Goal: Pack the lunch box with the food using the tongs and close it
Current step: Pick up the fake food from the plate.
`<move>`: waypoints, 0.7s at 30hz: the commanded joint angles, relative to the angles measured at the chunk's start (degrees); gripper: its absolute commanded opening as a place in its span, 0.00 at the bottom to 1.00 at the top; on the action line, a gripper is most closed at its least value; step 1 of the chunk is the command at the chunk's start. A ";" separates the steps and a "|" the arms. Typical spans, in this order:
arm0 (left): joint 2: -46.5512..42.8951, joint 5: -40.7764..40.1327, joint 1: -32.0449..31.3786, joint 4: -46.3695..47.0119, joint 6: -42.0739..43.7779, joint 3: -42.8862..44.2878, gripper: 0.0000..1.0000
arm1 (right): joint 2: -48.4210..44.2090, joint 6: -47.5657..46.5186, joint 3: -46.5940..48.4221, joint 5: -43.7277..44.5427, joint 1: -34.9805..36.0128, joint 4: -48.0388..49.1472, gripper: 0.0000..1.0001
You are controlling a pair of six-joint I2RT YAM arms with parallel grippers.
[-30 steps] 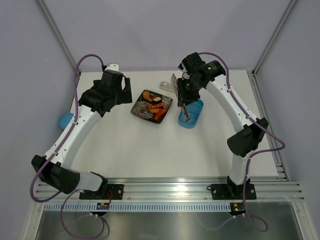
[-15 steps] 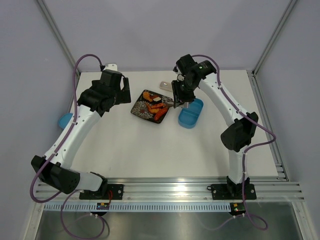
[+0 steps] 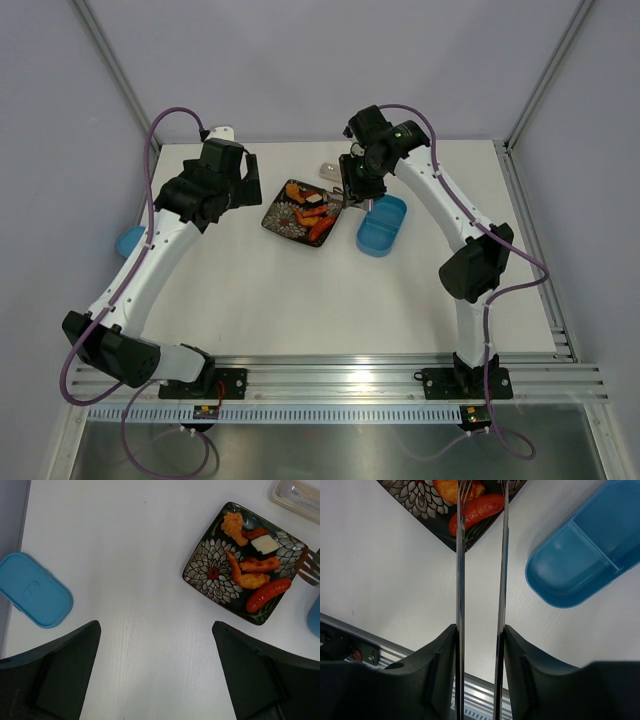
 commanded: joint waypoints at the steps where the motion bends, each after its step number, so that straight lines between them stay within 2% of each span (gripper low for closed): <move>1: 0.12 -0.89 0.15 0.99 -0.87 2.21 0.99 | 1.13 0.25 2.86 2.28 0.97 3.99 0.47; 21: 0.38 -1.16 0.24 0.38 -1.83 1.42 0.99 | 8.43 -1.24 9.19 1.84 2.02 4.87 0.52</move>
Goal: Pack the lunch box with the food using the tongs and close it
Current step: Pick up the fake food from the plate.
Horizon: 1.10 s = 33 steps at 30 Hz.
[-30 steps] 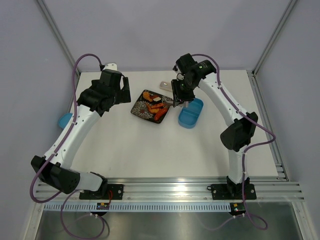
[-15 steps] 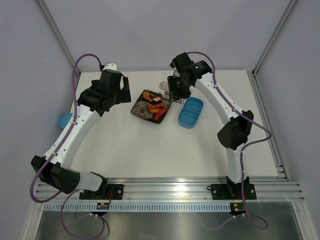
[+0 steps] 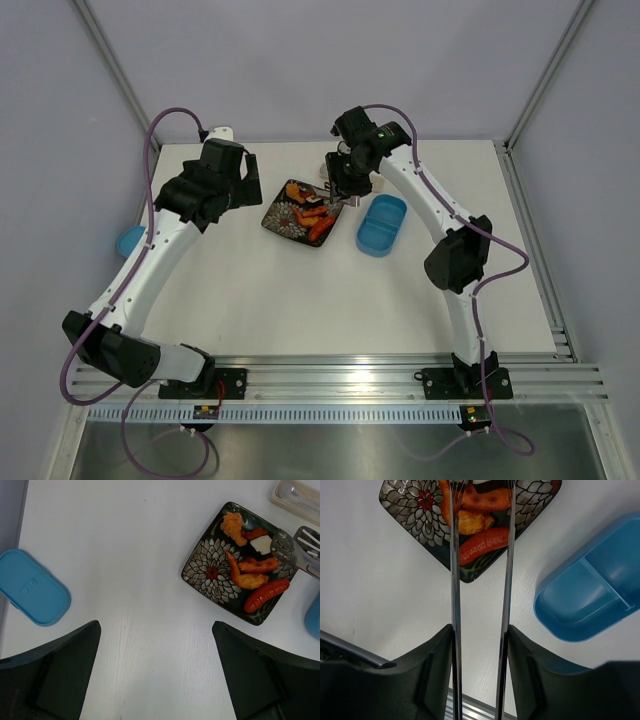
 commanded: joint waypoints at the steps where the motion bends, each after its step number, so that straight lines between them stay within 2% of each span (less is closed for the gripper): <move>1: 0.42 -1.24 0.24 0.64 -0.76 1.42 0.99 | 0.91 -1.62 2.76 1.19 1.12 1.18 0.52; 33: 0.78 -1.25 0.24 0.73 -0.58 1.24 0.99 | 6.71 -4.17 4.34 3.29 2.97 2.32 0.55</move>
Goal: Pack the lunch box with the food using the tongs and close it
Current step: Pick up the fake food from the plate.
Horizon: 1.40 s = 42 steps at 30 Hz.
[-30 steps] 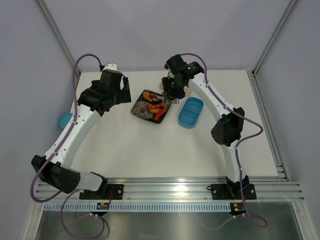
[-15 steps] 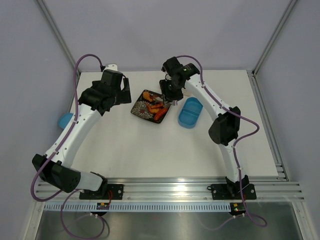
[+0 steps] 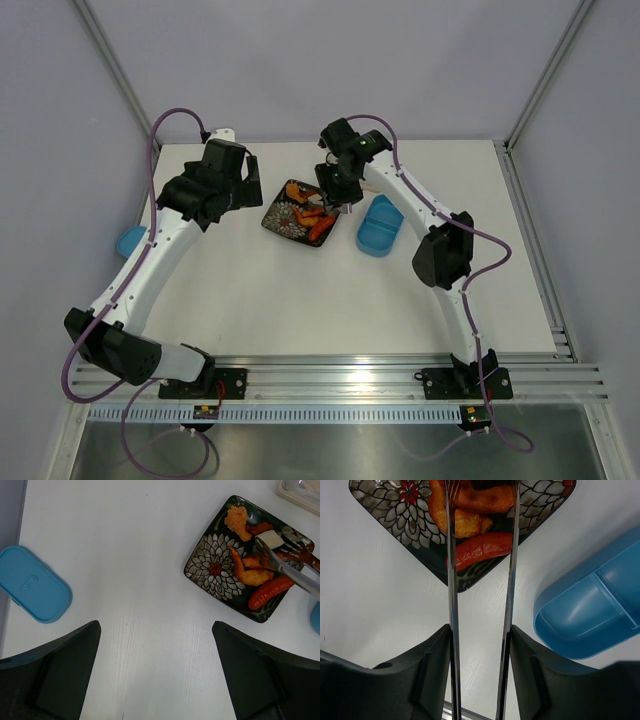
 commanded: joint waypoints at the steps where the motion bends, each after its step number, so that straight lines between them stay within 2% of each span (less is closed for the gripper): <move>1: 0.08 -1.18 0.24 1.56 -0.50 1.24 0.99 | 0.79 -1.55 3.01 1.35 0.83 2.15 0.55; 13: -0.27 -1.18 0.24 1.73 -0.59 0.71 0.99 | -4.04 -1.11 -1.37 2.32 1.09 4.87 0.39; 27: -0.19 -0.48 0.24 2.26 -0.06 0.62 0.99 | -13.27 1.18 -6.30 3.37 1.01 6.01 0.33; 31: -0.19 -0.12 0.15 2.26 0.03 0.71 0.99 | -17.30 3.89 -10.60 4.16 1.01 7.42 0.33; 34: -0.45 -0.21 0.15 2.17 0.12 0.45 0.99 | -19.59 5.48 -13.59 8.02 0.57 8.38 0.33; 42: -1.33 -0.21 0.24 2.35 -0.06 -0.61 0.99 | -30.40 9.00 -28.70 13.12 -4.26 12.08 0.33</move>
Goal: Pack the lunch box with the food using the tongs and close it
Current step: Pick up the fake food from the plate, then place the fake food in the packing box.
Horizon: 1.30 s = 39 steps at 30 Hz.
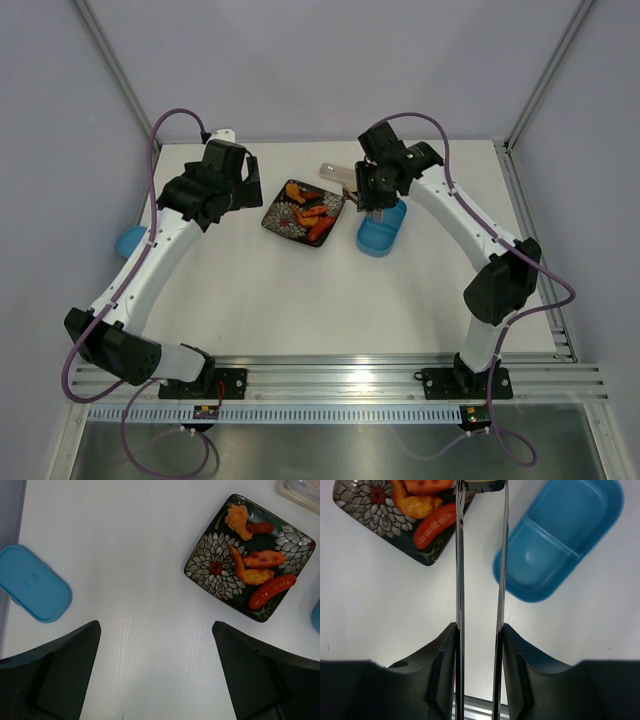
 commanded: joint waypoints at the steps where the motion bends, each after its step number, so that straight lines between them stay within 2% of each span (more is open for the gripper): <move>1: -1.33 -0.17 0.15 2.39 -0.10 -0.54 0.99 | -7.02 2.79 -4.86 4.65 -3.22 3.88 0.33; 8: -1.42 0.09 0.24 2.74 -0.10 -0.80 0.99 | -10.90 3.68 -13.40 5.09 -7.88 5.29 0.33; 22: -2.12 0.18 0.15 2.74 -0.63 -1.51 0.99 | -7.92 2.45 -15.61 5.70 -9.02 7.84 0.37; 26: -2.12 0.18 0.15 2.74 -0.80 -1.51 0.99 | -7.12 2.18 -15.34 6.32 -9.02 7.93 0.43; 28: -2.03 0.18 0.15 2.83 -0.81 -1.42 0.99 | -6.86 2.09 -15.17 6.23 -9.11 7.93 0.51; 34: -1.77 0.18 0.24 2.92 -0.89 -1.16 0.99 | -6.68 2.01 -15.08 5.88 -9.02 7.84 0.58; 39: -1.51 0.27 0.24 2.92 -0.63 -0.98 0.99 | -7.12 1.92 -14.20 5.97 -9.02 7.49 0.59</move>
